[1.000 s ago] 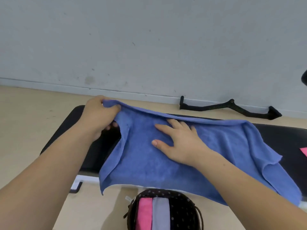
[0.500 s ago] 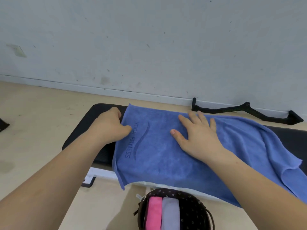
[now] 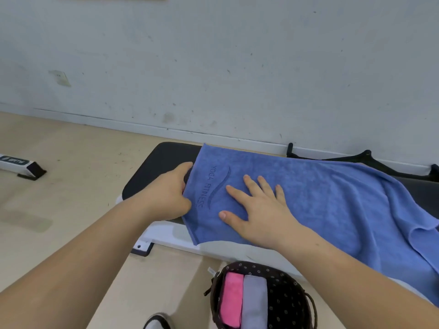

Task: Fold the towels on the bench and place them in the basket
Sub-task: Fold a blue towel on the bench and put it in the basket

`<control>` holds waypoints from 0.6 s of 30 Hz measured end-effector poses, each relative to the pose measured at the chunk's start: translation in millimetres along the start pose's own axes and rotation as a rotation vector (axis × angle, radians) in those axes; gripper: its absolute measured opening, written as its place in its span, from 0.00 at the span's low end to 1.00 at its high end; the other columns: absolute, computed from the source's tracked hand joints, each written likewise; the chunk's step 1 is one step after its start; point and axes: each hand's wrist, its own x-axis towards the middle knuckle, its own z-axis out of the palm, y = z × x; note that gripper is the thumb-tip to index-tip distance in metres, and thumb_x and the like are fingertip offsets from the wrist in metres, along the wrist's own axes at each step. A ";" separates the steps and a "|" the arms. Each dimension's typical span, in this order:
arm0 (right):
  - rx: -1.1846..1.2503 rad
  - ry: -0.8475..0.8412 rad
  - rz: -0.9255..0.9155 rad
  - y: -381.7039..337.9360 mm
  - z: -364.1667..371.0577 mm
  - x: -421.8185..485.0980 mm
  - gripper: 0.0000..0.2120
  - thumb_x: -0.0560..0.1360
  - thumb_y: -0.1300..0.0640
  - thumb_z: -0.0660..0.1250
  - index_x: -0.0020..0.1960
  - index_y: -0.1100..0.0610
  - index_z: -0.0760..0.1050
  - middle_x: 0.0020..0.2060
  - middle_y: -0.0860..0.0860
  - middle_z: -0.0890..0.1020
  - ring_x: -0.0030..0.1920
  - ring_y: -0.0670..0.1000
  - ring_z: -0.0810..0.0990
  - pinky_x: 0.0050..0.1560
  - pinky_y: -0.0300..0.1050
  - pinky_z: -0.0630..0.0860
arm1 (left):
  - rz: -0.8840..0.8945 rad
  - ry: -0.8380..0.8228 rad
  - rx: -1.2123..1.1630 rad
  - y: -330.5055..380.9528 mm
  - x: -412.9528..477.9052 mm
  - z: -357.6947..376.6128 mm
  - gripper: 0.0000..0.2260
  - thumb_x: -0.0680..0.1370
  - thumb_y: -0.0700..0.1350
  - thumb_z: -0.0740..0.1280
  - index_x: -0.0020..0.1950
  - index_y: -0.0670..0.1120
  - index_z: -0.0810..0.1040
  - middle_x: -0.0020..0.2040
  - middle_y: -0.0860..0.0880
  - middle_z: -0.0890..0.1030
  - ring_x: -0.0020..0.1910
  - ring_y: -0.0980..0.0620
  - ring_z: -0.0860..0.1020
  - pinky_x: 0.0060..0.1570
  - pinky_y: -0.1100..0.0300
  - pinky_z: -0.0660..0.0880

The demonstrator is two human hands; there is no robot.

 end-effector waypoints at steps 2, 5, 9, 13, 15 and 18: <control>0.026 0.035 -0.011 2.1 -1.9 -2.9 0.32 0.80 0.32 0.55 0.81 0.41 0.56 0.83 0.52 0.51 0.83 0.57 0.45 0.80 0.64 0.44 | -0.043 0.075 0.106 -10.7 -4.2 -3.3 0.41 0.75 0.39 0.71 0.83 0.54 0.54 0.55 0.50 0.78 0.47 0.51 0.80 0.45 0.54 0.82; 0.050 0.037 -0.004 5.1 -4.9 -10.0 0.31 0.81 0.34 0.58 0.81 0.42 0.59 0.83 0.53 0.55 0.83 0.57 0.48 0.80 0.63 0.48 | -0.077 0.232 0.297 -15.9 -10.7 -6.8 0.39 0.75 0.43 0.72 0.83 0.52 0.57 0.67 0.48 0.71 0.57 0.47 0.77 0.53 0.48 0.80; 0.069 0.013 -0.008 11.9 -12.7 -22.8 0.28 0.81 0.37 0.60 0.78 0.45 0.66 0.80 0.54 0.62 0.81 0.57 0.56 0.79 0.59 0.55 | 0.210 0.324 0.241 5.3 -15.7 12.3 0.23 0.78 0.45 0.69 0.72 0.52 0.72 0.67 0.52 0.72 0.60 0.48 0.77 0.55 0.48 0.79; 0.122 0.099 0.006 36.0 -25.3 -36.9 0.26 0.81 0.43 0.64 0.76 0.53 0.70 0.72 0.52 0.73 0.75 0.54 0.66 0.77 0.50 0.60 | 0.407 0.212 0.260 38.5 -10.8 42.6 0.19 0.79 0.49 0.69 0.71 0.52 0.75 0.68 0.57 0.73 0.65 0.53 0.75 0.59 0.56 0.74; 0.127 0.164 0.057 59.6 -30.4 -46.8 0.26 0.81 0.44 0.66 0.75 0.55 0.71 0.70 0.52 0.75 0.74 0.54 0.68 0.76 0.50 0.62 | 0.465 0.186 0.245 59.5 -5.0 56.1 0.18 0.80 0.49 0.68 0.70 0.51 0.75 0.69 0.56 0.73 0.66 0.53 0.74 0.60 0.57 0.74; 0.110 0.260 0.204 100.2 -39.2 -63.0 0.25 0.80 0.45 0.67 0.73 0.56 0.73 0.69 0.54 0.76 0.73 0.56 0.69 0.75 0.54 0.63 | 0.536 0.158 0.231 96.6 2.7 78.8 0.18 0.80 0.49 0.67 0.69 0.51 0.76 0.69 0.55 0.73 0.65 0.52 0.74 0.60 0.53 0.75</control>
